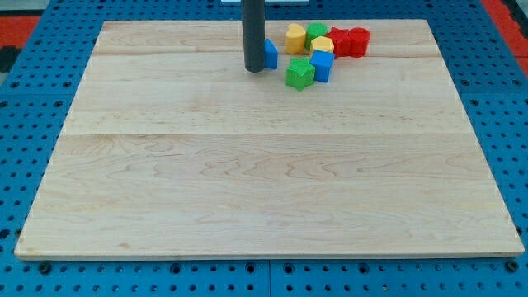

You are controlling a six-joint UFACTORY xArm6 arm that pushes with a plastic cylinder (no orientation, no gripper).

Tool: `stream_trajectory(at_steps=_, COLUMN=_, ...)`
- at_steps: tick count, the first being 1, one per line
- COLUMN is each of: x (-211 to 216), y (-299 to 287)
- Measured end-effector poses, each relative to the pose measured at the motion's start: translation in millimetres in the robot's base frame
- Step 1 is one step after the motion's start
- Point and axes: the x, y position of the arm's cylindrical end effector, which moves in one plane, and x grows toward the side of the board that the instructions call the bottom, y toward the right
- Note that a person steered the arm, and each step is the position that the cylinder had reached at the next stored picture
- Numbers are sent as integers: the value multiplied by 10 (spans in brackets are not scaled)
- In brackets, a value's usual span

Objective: Put the blue triangle vertically below the yellow heart

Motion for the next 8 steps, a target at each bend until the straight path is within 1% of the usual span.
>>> stream_trajectory(at_steps=1, x=3, y=6)
stream_trajectory(at_steps=2, x=48, y=-125)
stream_trajectory(at_steps=4, x=101, y=-988)
stream_trajectory(at_steps=5, x=-40, y=-1028)
stream_trajectory(at_steps=6, x=-367, y=-814)
stream_trajectory(at_steps=7, x=-762, y=-377)
stream_trajectory(at_steps=8, x=-877, y=125)
